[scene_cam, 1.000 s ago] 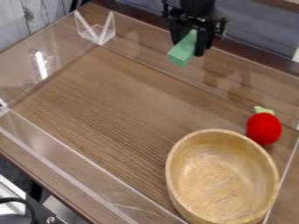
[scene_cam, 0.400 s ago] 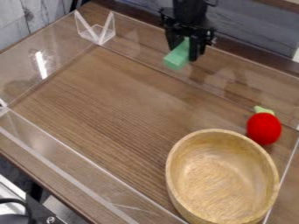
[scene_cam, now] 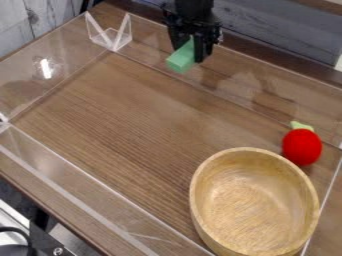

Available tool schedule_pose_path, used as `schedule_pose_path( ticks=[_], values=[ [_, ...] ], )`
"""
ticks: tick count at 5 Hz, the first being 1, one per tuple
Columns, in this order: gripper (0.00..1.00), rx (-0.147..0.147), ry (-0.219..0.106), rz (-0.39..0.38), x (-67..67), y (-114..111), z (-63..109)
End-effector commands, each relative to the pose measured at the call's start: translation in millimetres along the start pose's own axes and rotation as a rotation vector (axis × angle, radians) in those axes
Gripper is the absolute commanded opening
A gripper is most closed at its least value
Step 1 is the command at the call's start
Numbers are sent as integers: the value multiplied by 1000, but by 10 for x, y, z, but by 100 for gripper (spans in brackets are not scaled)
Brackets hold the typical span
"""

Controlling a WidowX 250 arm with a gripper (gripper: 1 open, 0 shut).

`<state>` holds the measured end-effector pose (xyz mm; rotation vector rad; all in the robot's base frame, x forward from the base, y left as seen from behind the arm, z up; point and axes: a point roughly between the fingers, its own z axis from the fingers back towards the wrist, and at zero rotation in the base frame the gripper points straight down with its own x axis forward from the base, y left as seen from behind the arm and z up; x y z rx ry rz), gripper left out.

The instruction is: Put the green block into the wooden bowl

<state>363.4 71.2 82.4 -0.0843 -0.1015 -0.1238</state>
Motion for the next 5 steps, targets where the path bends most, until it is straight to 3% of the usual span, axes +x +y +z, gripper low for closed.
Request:
schedule_pose_path(
  ticks=[1,3,5],
  values=[
    [0,9,-38,-13,-62,97,168],
    [0,-29,5,-8,-197,128,125],
    [0,-90,44,5,-239,79,70]
  ],
)
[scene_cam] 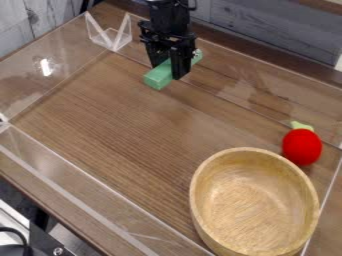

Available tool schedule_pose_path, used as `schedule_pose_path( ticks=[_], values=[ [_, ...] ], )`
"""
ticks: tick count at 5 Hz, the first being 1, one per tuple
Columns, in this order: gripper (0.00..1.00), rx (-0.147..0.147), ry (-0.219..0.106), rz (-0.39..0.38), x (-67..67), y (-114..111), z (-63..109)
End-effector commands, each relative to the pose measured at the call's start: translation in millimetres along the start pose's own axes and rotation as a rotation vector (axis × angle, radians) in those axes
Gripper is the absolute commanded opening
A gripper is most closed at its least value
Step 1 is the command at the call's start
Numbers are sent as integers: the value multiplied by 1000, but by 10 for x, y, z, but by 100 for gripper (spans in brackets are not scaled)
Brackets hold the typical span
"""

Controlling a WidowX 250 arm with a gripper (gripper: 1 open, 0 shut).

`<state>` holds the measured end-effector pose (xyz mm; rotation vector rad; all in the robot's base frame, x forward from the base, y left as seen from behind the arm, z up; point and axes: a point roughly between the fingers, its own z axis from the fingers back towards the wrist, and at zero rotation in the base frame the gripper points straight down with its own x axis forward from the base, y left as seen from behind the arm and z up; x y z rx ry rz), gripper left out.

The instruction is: Put the green block into the wooden bowl

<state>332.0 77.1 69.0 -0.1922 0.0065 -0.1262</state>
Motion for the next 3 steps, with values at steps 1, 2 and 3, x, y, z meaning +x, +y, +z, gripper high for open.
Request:
schedule_pose_path(
  ticks=[1,2,3],
  values=[
    [0,-1,-31,-1,73,39,178],
    [0,-19,-5,-6,52,1,191],
    [0,-33,15,-19,23,-71,200]
  ],
)
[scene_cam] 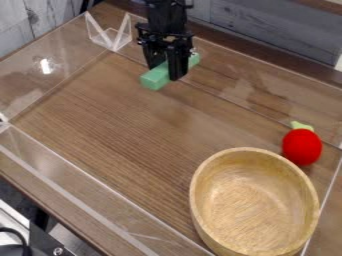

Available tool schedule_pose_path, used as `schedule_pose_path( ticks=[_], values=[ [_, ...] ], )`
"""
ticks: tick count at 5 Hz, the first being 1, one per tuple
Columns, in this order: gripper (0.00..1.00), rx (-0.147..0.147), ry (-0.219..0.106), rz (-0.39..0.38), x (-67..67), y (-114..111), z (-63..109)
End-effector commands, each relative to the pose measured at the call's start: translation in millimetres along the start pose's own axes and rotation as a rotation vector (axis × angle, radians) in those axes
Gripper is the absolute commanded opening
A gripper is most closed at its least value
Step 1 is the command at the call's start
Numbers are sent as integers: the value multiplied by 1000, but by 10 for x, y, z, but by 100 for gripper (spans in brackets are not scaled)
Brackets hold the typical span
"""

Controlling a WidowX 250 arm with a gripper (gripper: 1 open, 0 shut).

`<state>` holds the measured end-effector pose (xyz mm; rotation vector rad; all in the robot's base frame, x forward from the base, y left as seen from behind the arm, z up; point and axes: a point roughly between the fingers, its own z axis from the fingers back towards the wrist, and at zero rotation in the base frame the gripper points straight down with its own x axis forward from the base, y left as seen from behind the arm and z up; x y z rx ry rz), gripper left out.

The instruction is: Put the green block into the wooden bowl

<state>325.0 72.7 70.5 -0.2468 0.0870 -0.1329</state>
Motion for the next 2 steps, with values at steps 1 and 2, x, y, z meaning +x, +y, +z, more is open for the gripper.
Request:
schedule_pose_path(
  ticks=[1,2],
  values=[
    [0,26,-52,-27,75,-48,203],
    [0,21,-39,-32,87,-50,211]
  ],
)
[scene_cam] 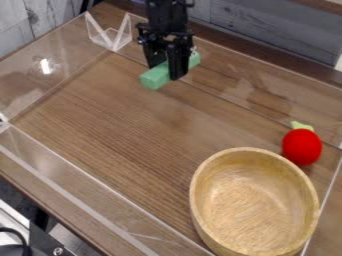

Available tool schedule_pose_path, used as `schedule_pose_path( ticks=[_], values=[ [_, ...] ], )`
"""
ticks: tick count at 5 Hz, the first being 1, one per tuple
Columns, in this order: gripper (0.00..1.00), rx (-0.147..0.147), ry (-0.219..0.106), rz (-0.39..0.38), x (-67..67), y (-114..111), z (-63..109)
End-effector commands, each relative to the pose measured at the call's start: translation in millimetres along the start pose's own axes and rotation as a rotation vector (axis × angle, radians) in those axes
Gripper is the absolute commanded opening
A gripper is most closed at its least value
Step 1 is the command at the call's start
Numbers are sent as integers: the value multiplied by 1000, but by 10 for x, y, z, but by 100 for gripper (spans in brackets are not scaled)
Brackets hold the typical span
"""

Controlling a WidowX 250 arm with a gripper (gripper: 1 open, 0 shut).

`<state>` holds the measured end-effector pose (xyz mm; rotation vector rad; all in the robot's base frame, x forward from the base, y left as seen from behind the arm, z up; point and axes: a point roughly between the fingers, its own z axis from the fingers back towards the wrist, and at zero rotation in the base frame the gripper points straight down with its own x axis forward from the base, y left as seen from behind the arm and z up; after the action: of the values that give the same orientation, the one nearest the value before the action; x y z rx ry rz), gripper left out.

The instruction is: Put the green block into the wooden bowl

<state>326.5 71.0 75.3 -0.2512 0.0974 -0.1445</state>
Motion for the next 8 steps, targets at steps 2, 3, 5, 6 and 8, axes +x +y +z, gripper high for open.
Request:
schedule_pose_path(
  ticks=[2,3,5,6,8],
  values=[
    [0,12,-20,-46,76,-83,167],
    [0,9,-9,-57,59,-103,150],
    [0,7,21,-76,68,-125,104],
    [0,-2,39,-87,70,-136,121],
    [0,-21,49,-143,162,-288,64]
  ],
)
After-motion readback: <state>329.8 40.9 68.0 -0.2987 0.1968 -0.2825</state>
